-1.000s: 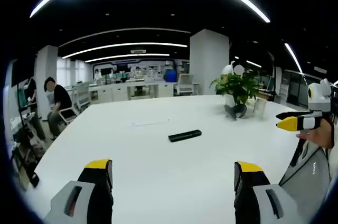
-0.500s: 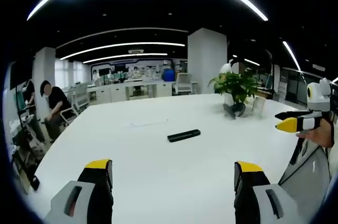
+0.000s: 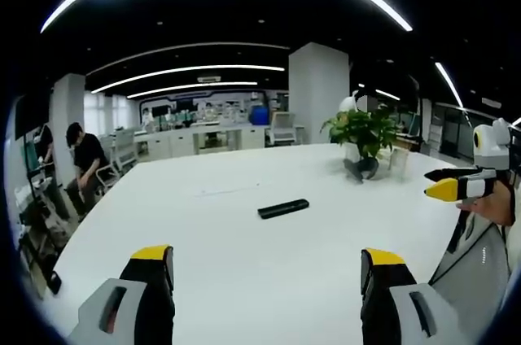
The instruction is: Press the specified remote control buttons in sequence, fully releasing each button before pressing the next.
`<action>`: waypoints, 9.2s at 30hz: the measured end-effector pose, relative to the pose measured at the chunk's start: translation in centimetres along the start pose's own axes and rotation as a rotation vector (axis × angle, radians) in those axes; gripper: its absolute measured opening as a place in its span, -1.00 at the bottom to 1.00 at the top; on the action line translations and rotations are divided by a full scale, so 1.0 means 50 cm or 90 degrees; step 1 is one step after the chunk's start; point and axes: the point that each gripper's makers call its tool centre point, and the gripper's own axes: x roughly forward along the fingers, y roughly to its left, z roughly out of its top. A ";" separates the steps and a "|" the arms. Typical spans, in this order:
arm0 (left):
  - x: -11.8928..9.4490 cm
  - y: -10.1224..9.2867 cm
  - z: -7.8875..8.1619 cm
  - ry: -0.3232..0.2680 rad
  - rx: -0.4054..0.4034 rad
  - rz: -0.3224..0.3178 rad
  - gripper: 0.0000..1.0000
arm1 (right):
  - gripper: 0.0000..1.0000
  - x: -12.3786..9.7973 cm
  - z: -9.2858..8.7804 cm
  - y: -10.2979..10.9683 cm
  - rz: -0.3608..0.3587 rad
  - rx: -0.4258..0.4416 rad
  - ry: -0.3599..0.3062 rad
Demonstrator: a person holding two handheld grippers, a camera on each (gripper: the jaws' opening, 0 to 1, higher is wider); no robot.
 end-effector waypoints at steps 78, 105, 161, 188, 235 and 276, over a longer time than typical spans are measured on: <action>0.152 0.022 0.061 0.065 0.132 -0.074 0.74 | -0.79 0.002 -0.051 0.087 0.140 0.058 0.114; 0.397 0.015 0.107 0.124 0.290 -0.162 0.44 | -1.00 0.017 -0.089 0.072 0.170 0.091 0.195; 0.650 0.005 -0.102 0.455 0.424 -0.483 -0.41 | -1.00 0.063 -0.143 0.051 0.179 0.181 0.280; 0.607 -0.034 -0.134 0.485 0.503 -0.498 -0.57 | -1.00 0.014 -0.104 0.087 0.186 0.162 0.253; 0.402 -0.113 -0.216 0.537 0.567 -0.503 -0.56 | -1.00 -0.044 -0.054 0.157 0.196 0.140 0.193; 0.268 -0.165 -0.263 0.534 0.576 -0.517 -0.56 | -1.00 -0.058 -0.046 0.154 0.202 0.058 0.196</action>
